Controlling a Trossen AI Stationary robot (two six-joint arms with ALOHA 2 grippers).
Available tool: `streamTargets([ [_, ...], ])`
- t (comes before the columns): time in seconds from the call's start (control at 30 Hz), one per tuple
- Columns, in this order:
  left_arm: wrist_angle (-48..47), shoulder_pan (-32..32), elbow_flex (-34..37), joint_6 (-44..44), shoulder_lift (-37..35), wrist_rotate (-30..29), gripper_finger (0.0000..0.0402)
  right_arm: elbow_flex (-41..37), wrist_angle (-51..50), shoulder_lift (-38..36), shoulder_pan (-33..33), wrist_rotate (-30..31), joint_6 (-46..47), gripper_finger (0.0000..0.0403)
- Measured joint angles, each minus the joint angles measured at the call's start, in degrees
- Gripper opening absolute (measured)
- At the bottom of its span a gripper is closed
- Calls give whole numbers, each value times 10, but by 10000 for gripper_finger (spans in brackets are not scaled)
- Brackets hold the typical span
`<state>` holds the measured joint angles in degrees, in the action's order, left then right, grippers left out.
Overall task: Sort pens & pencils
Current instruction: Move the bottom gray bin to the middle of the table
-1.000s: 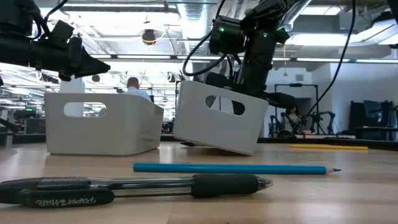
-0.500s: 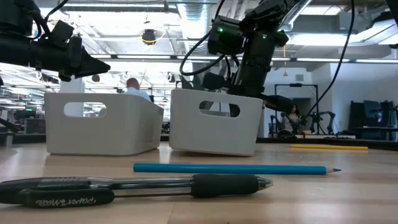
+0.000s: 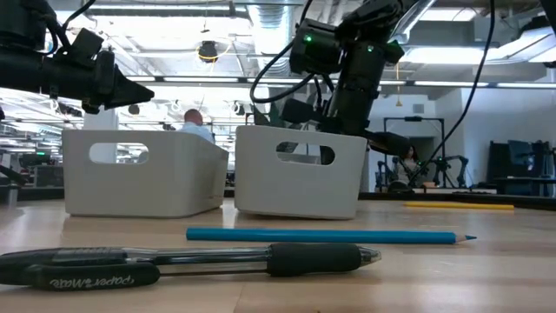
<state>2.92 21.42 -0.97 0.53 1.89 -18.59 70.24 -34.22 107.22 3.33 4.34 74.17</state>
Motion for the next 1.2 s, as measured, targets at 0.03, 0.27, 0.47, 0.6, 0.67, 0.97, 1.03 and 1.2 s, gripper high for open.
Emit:
streamTargets([
  [0.03,0,0,0,1,0,0,103,0,0,0,0,0,1,45],
  [0.27,0,0,0,2,0,0,103,1,1,-1,0,0,9,105],
  [0.47,0,0,0,3,0,0,103,1,8,-1,-7,-43,25,157],
  [0.6,0,0,0,4,0,0,103,1,15,-2,-20,-59,39,178],
  [0.67,0,0,0,4,0,0,103,1,19,-2,-26,-60,48,185],
  [0.97,0,0,0,4,0,0,103,1,29,-2,-44,-60,75,198],
  [1.03,0,0,0,4,0,0,103,1,45,-2,-46,-61,75,199],
  [1.2,0,0,0,4,0,0,103,1,76,-2,-49,-61,75,198],
])
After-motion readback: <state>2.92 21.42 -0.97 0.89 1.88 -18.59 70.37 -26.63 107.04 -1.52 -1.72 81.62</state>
